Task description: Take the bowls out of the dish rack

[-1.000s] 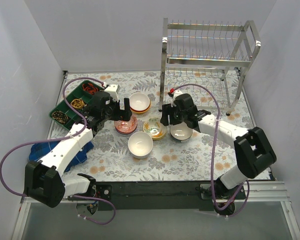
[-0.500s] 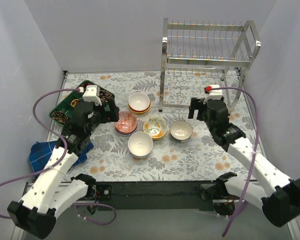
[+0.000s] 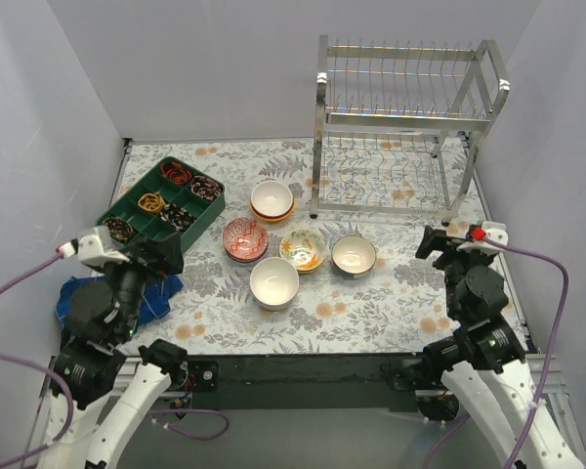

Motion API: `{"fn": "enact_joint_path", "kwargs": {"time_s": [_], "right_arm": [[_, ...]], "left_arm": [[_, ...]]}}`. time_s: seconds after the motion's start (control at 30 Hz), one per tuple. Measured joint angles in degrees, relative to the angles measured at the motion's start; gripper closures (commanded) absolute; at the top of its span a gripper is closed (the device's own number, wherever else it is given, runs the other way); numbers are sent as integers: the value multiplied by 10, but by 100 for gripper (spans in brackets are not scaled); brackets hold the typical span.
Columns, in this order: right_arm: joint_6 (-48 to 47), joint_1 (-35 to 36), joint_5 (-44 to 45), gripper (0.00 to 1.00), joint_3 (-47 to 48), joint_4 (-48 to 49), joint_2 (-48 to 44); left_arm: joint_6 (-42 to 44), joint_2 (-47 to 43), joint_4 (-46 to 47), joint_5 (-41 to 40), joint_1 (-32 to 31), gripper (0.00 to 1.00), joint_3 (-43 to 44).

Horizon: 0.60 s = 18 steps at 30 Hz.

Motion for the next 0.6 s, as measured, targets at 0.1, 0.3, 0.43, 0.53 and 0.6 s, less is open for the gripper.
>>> {"fn": "enact_joint_path", "kwargs": {"time_s": [0.1,0.3,0.43,0.53,0.6], "right_arm": [[-15,-1,6,4,-25,-2,-78],[-35,-1,12,3,-59,-17,-188],[-42,-1,9,2,-74,-20,-195],[-47,-1,3,1,-91,-24,-195],[-49,-1,-2,1,-98,-25,-194]], "left_arm": [[-11,-68,-10,-7,0,2,-6],[-17,-189,-8,-5,0,2,-41],[-12,-197,8,-10,0,2,-58],[-3,-196,10,-9,0,2,-73],[0,-196,12,-9,0,2,-76]]}}
